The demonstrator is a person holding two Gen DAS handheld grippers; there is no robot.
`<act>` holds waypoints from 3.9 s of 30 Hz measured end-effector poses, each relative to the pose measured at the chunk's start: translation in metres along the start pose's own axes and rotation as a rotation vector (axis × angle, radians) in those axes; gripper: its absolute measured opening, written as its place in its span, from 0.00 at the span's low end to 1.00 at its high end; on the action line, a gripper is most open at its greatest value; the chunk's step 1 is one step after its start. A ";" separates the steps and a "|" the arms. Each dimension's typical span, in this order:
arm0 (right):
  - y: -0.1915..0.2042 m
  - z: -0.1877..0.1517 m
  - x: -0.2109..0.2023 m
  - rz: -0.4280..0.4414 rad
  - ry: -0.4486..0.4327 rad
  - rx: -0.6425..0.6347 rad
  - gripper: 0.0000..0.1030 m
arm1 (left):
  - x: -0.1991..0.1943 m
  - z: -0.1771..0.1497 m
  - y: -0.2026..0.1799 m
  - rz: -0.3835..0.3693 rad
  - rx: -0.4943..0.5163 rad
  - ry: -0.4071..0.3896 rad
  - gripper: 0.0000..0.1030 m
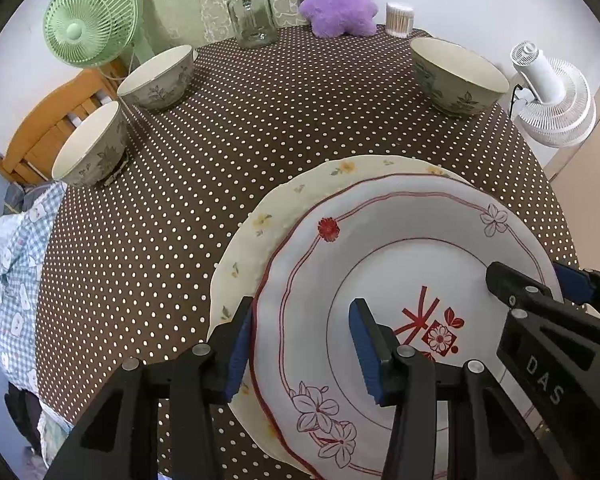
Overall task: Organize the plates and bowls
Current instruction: 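Lower the held plate onto the flowered plate stack with both grippers, then open both grippers and move toward the cream patterned bowl, then close both grippers on the rim of the cream patterned bowl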
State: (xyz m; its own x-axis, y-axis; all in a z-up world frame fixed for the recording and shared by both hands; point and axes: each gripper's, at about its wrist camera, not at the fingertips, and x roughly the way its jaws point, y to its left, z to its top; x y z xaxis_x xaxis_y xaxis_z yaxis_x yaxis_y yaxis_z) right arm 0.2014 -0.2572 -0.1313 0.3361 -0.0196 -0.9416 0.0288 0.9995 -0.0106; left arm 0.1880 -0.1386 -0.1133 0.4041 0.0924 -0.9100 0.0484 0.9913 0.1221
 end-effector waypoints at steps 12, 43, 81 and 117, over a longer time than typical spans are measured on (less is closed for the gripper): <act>-0.001 -0.010 -0.016 0.046 -0.001 -0.002 0.42 | -0.004 -0.002 0.004 0.012 -0.012 -0.004 0.68; 0.013 0.006 -0.051 0.136 -0.095 0.013 0.69 | -0.051 0.002 0.034 -0.055 -0.023 -0.108 0.92; 0.185 0.066 -0.089 0.122 -0.223 0.051 0.70 | -0.037 0.055 0.219 -0.051 -0.035 -0.219 0.88; 0.336 0.175 0.025 0.121 -0.132 -0.049 0.15 | 0.093 0.118 0.334 -0.014 -0.164 -0.104 0.18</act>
State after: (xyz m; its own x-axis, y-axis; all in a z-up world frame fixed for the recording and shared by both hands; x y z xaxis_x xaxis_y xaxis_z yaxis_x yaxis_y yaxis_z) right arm 0.3840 0.0737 -0.0992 0.4550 0.1011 -0.8847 -0.0638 0.9947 0.0809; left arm 0.3498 0.1901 -0.1098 0.4973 0.0767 -0.8642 -0.0911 0.9952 0.0359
